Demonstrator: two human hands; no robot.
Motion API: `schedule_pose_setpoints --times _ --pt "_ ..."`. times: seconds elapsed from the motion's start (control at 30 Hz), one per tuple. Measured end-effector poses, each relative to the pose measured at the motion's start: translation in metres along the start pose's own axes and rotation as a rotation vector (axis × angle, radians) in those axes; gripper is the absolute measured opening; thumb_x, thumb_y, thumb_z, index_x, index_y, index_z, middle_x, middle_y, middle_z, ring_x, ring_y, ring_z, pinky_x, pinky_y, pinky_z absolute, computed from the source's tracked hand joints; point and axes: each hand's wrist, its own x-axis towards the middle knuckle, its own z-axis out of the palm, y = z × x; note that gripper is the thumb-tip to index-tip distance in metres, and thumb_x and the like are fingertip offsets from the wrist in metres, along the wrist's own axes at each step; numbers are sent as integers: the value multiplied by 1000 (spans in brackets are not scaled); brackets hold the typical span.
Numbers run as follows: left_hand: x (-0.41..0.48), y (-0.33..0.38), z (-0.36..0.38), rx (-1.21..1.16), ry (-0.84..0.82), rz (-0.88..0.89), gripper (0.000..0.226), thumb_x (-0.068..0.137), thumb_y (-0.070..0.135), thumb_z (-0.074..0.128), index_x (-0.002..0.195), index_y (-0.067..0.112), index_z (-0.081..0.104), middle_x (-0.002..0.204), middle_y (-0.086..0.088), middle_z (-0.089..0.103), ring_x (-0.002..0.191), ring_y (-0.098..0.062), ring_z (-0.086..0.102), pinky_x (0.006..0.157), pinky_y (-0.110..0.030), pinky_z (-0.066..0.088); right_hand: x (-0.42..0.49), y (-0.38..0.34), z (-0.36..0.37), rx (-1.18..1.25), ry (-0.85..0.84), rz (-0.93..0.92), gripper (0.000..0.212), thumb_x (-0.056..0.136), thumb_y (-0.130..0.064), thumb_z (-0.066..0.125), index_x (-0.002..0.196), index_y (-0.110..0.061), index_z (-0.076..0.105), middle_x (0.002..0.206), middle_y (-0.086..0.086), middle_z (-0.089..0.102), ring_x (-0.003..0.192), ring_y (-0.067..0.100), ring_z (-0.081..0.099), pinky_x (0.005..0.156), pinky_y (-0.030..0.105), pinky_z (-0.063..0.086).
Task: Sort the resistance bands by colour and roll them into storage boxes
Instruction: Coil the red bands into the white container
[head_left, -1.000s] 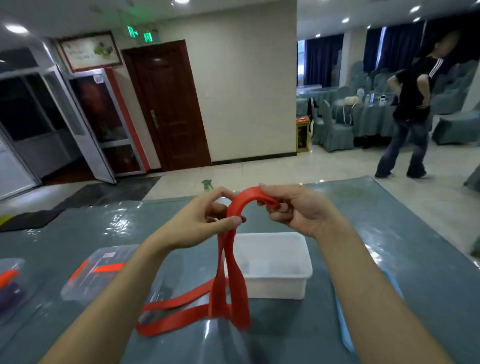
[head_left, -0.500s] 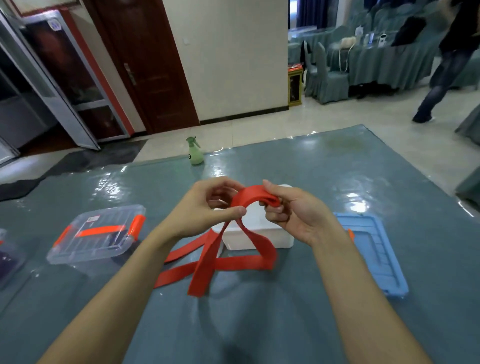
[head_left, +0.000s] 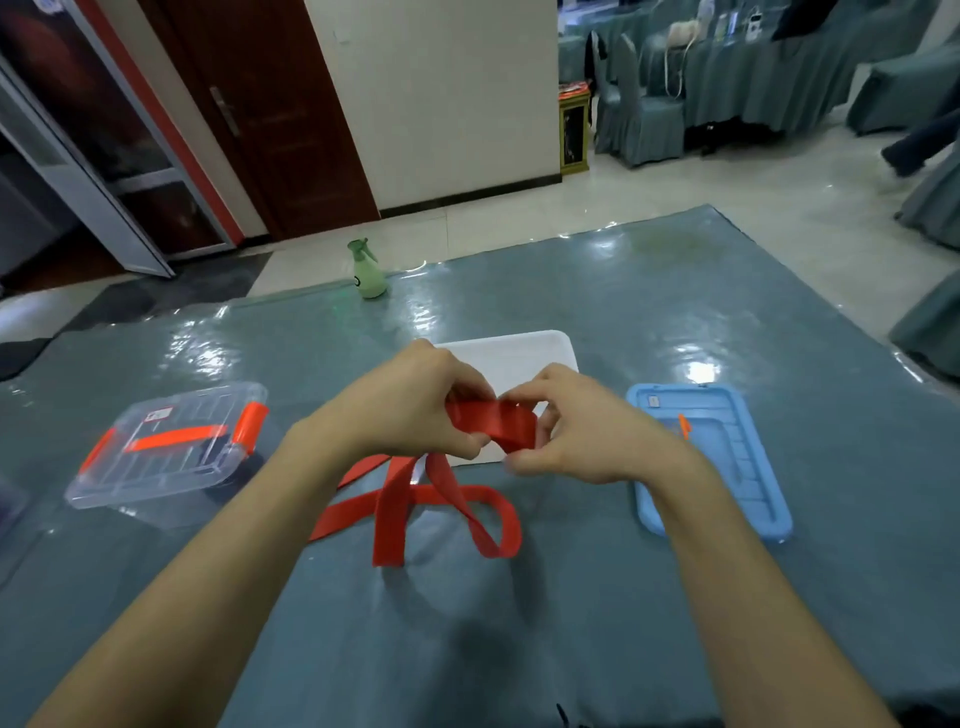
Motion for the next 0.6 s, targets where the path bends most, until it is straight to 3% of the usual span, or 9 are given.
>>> schedule_pose_setpoints --times 0.07,0.2,0.3,0.4,0.53,0.6 --pt "2 0 -2 -31 18 16 30 78 29 89 108 27 85 81 0 79 77 -23 72 79 -40 58 2 3 10 -33 90 -19 60 68 -52 96 122 -39 74 108 -11 50 79 4 63 69 23 48" --pt "-1 -7 -4 -243 105 -16 42 77 27 99 116 24 85 92 12 83 86 -5 77 87 -23 60 6 14 12 279 287 -110 37 67 -31 98 99 -30 79 104 -7 56 60 10 63 62 26 51" --pt "-8 -13 1 -427 94 -49 50 72 29 102 118 22 83 100 11 84 93 -10 80 93 -23 62 6 24 3 510 233 -110 39 61 -33 101 91 -29 76 97 -12 58 61 25 75 53 31 56" --pt "-6 -13 5 -453 71 -35 44 75 23 101 114 21 83 100 9 84 94 -14 81 95 -28 63 7 28 1 629 143 -107 45 63 -28 102 97 -21 73 86 -12 55 66 36 79 60 32 58" --pt "-1 -17 -1 -454 131 -39 40 80 16 98 116 18 80 102 6 83 97 -17 80 98 -38 64 16 23 1 851 111 -195 46 69 -5 95 102 -4 63 89 1 50 74 40 75 77 55 60" --pt "0 -18 1 -513 149 -33 41 81 12 96 118 15 78 105 0 83 101 -20 81 101 -40 63 21 19 3 955 102 -231 47 69 2 90 104 0 58 92 7 52 76 37 72 76 49 63"
